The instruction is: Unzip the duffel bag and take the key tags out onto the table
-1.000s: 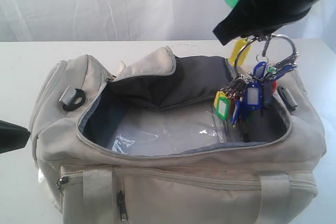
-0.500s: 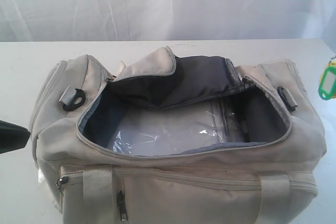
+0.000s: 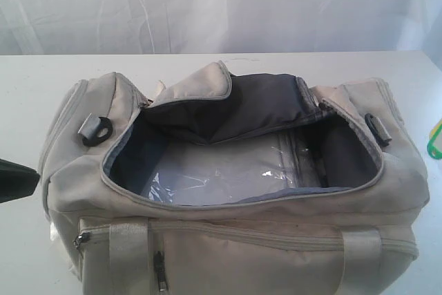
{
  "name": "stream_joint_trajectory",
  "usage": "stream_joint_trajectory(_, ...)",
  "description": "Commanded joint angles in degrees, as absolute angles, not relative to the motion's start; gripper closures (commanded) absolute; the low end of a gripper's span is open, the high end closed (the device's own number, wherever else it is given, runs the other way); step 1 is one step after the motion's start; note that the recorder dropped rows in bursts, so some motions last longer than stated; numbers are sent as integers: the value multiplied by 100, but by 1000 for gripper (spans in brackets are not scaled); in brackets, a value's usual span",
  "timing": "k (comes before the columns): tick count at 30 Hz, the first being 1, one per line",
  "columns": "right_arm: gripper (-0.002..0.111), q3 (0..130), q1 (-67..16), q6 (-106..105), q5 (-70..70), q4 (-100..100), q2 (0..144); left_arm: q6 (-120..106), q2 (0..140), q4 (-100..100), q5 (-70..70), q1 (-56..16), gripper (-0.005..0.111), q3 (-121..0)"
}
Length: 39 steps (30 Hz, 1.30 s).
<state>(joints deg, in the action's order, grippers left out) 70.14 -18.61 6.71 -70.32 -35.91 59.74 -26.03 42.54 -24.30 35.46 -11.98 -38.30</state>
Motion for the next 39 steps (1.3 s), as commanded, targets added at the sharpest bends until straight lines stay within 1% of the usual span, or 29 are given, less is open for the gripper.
stream_joint_trajectory(1,108,6512,-1646,885,-6996,-3620,5978,-2570,4203,-2522,3639,-1229,107,-3809)
stream_joint_trajectory(9,108,5781,-1591,1094,-6996,-3518,6459,-2570,4203,-2559,3663,-1229,107,-3809)
stream_joint_trajectory(14,108,5525,-1591,1109,-6996,-3247,7003,-2570,4203,-2559,3674,-1229,107,-3809)
stream_joint_trajectory(19,108,5325,-1591,1406,-6700,-3247,7596,-2570,4203,-2559,3674,-1229,107,-3809)
stream_joint_trajectory(23,108,5153,-1591,1423,-6162,-2770,8013,-2570,4203,-2559,3674,-1229,107,-3809)
stream_joint_trajectory(30,108,5130,-1591,845,-4544,-1241,8563,-2570,4203,-2559,3674,-1229,107,-3809)
stream_joint_trajectory(35,108,5196,-1591,728,-3949,-829,8739,-2570,4203,-2559,3663,-1229,107,-3809)
stream_joint_trajectory(39,108,5405,-1591,231,-3705,-66,8914,-2570,4203,-2570,3662,-1229,107,-3809)
